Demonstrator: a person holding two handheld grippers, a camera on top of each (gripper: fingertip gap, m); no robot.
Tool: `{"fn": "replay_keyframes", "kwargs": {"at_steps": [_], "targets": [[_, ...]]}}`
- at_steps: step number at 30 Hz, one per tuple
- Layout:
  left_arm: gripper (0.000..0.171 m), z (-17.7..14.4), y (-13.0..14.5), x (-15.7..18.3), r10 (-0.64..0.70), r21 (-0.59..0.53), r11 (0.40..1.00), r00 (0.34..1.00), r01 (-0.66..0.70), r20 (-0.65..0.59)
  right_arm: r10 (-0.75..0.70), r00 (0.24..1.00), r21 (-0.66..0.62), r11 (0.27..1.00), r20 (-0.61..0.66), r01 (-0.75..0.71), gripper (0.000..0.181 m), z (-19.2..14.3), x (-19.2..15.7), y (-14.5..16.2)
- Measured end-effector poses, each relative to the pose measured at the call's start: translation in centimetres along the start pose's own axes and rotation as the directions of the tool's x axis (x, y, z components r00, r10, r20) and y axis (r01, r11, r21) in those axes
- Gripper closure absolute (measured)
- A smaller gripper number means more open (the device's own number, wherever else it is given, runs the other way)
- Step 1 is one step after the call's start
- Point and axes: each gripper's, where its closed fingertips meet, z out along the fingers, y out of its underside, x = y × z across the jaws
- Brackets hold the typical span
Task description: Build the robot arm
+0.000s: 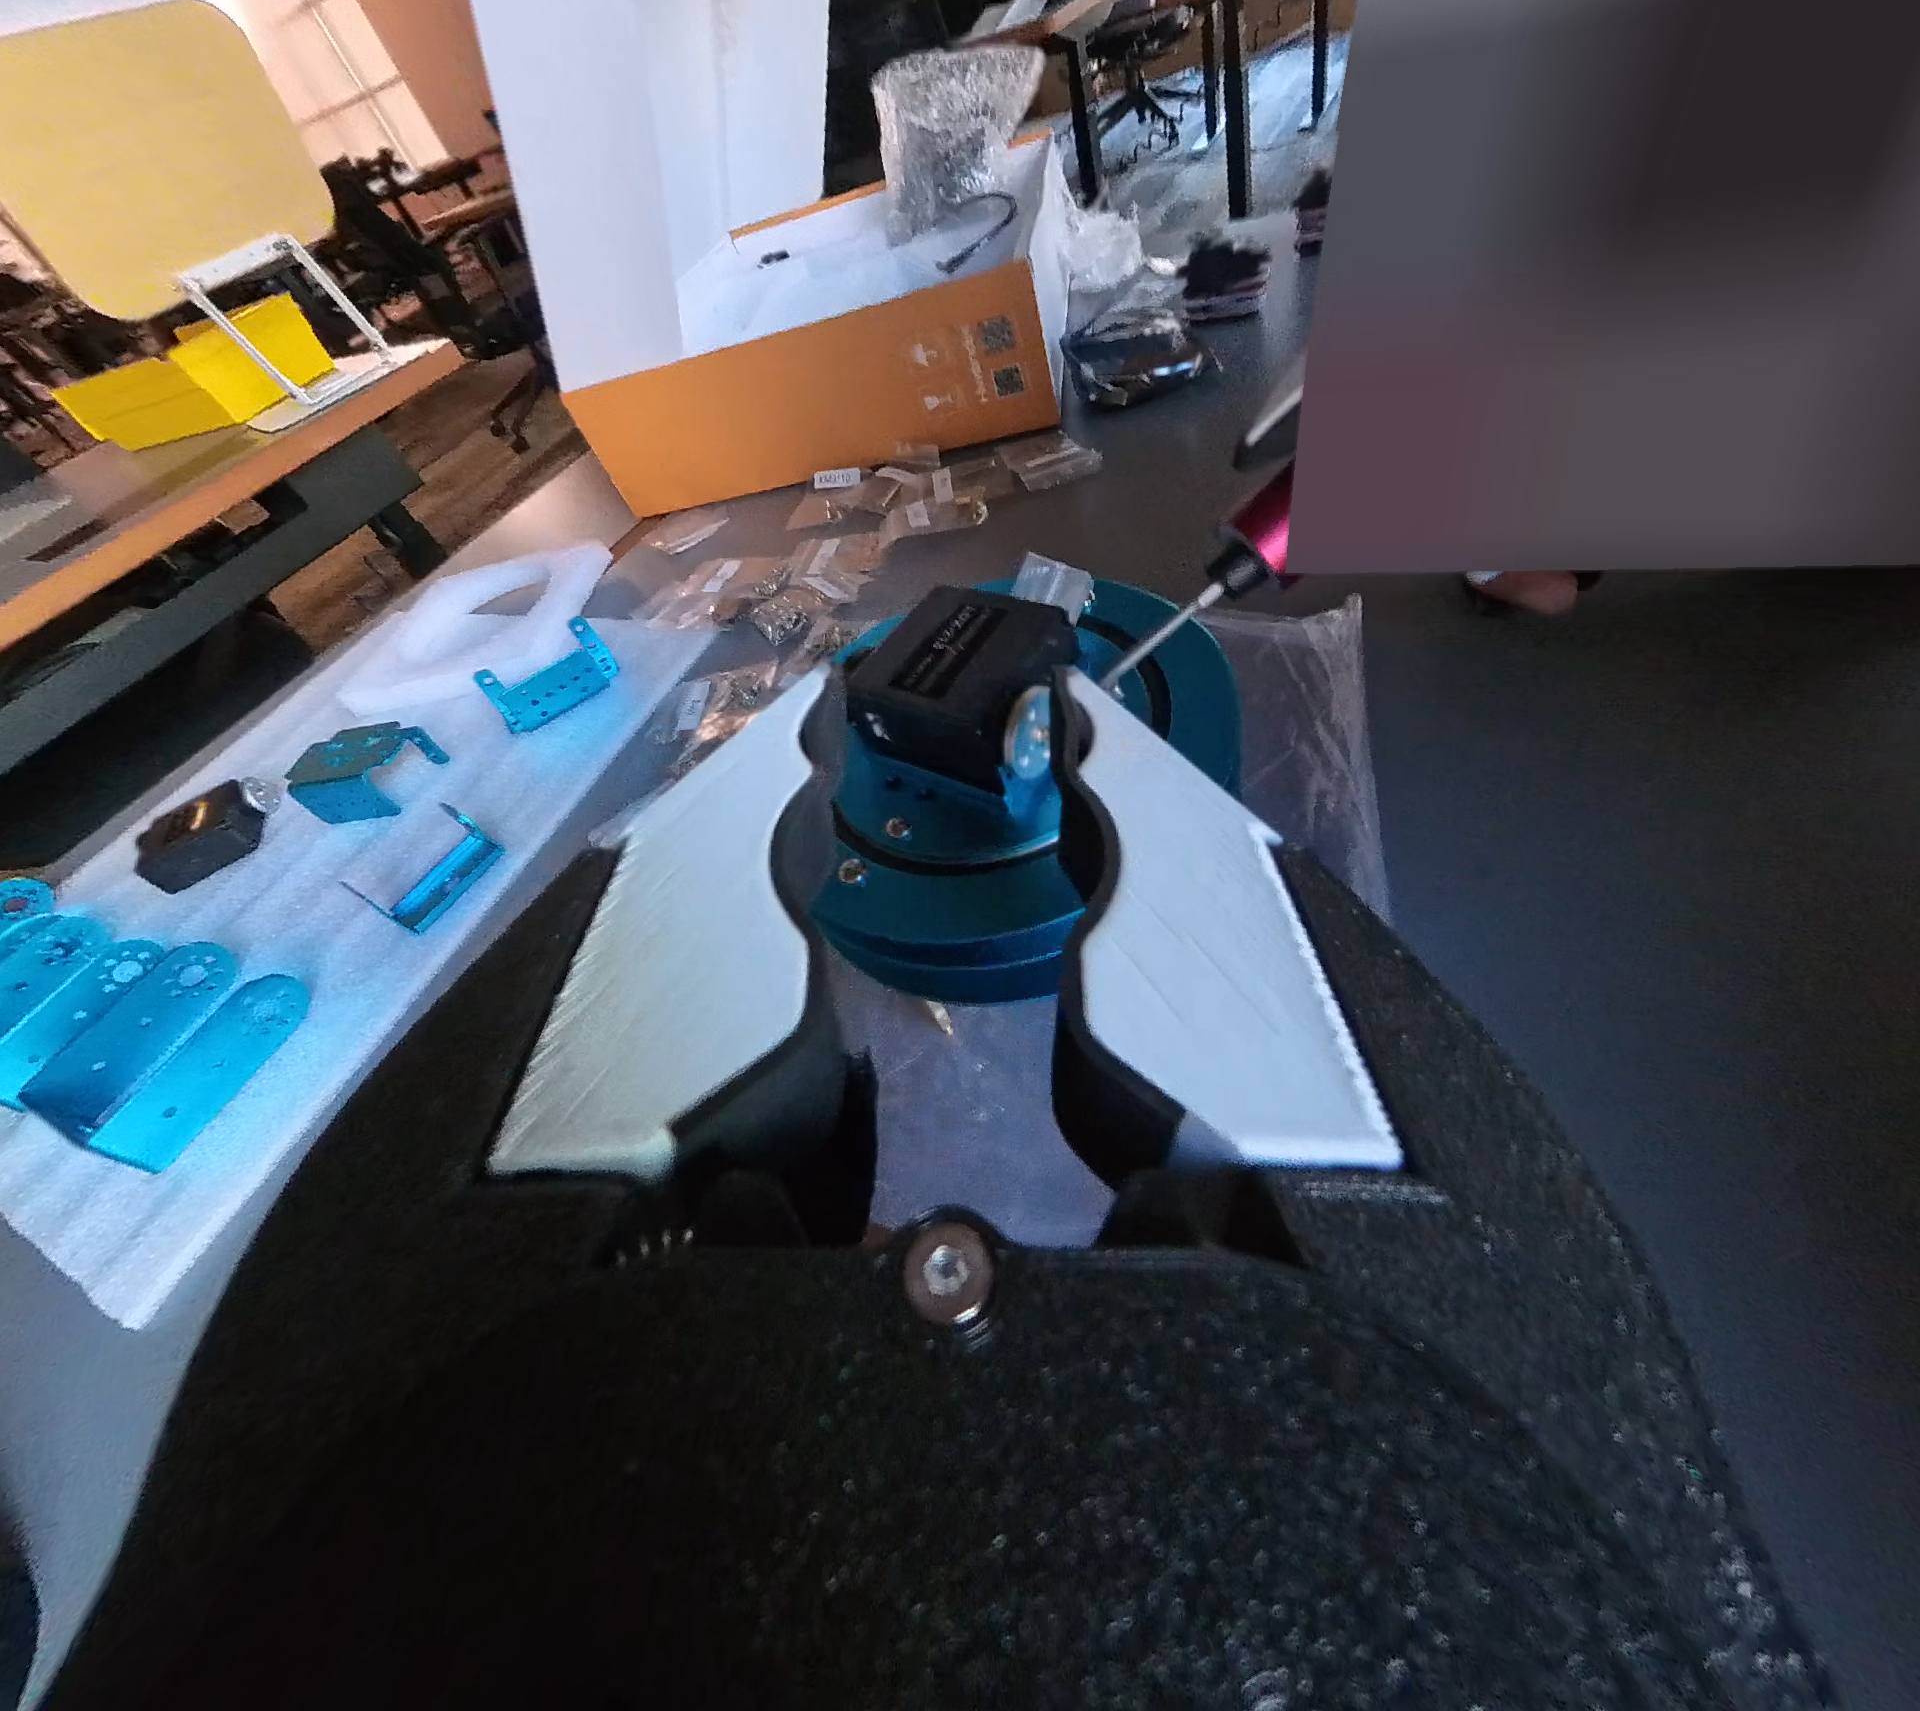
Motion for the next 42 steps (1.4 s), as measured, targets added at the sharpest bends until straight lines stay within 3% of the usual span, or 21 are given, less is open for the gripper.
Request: {"fn": "replay_keyframes", "kwargs": {"at_steps": [1,3,7,10,13,17,20,24,26,29,32,42], "targets": [[0.134,-0.3,-0.2,0.1,-0.033,-0.001,0.999,0.999,0.033,-0.021,0.005,1.0,0.005,1.0,0.012,-0.005,0.16,0.1,-0.3,-0.1],[0.133,-0.7,-0.3,0.9,-0.098,-0.04,0.995,0.994,0.096,-0.051,0.014,1.0,0.015,1.0,0.015,-0.014,0.16,0.1,-0.3,-0.6],[0.139,-1.4,-0.6,2.6,0.012,-0.076,0.997,0.99,-0.002,0.139,0.116,0.993,0.039,0.992,0.038,-0.117,0.16,0.1,0.4,-1.1],[0.141,-1.4,-0.5,2.9,0.051,-0.092,0.996,0.95,-0.024,0.307,0.119,0.993,0.064,0.991,0.026,-0.121,0.16,-0.3,0.8,-1.4],[0.141,-1.0,0.5,3.7,-0.035,-0.09,0.993,0.929,0.073,0.367,0.088,0.996,0.062,0.994,0.001,-0.087,0.16,-0.4,0.6,-1.0],[0.141,-1.4,1.5,4.2,-0.299,-0.018,0.939,0.843,0.343,0.448,-0.168,0.984,0.039,0.985,-0.065,0.171,0.16,-0.5,-0.7,-0.9],[0.142,-2.9,2.3,5.0,-0.37,0.004,0.901,0.762,0.434,0.531,-0.457,0.883,-0.042,0.889,-0.109,0.455,0.16,-0.1,-2.0,0.2],[0.142,-4.3,2.0,9.6,-0.469,0.033,0.851,0.732,0.524,0.495,-0.709,0.693,-0.105,0.705,-0.128,0.702,0.16,0.2,-2.9,1.0],[0.142,-5.5,1.9,11.0,-0.492,0.074,0.841,0.702,0.536,0.514,-0.762,0.63,-0.105,0.646,-0.151,0.756,0.16,0.3,-2.9,0.8],[0.142,-6.0,1.8,13.1,-0.555,0.115,0.808,0.679,0.578,0.481,-0.777,0.606,-0.137,0.628,-0.17,0.766,0.159,0.6,-2.4,1.1],[0.142,-6.1,1.9,13.9,-0.583,0.141,0.791,0.664,0.595,0.469,-0.766,0.629,-0.124,0.642,-0.132,0.757,0.16,1.1,-2.7,1.6],[0.142,-5.3,2.3,12.0,-0.625,0.18,0.758,0.617,0.627,0.478,-0.831,0.541,-0.167,0.556,-0.129,0.814,0.159,1.6,-3.1,2.2]]}}
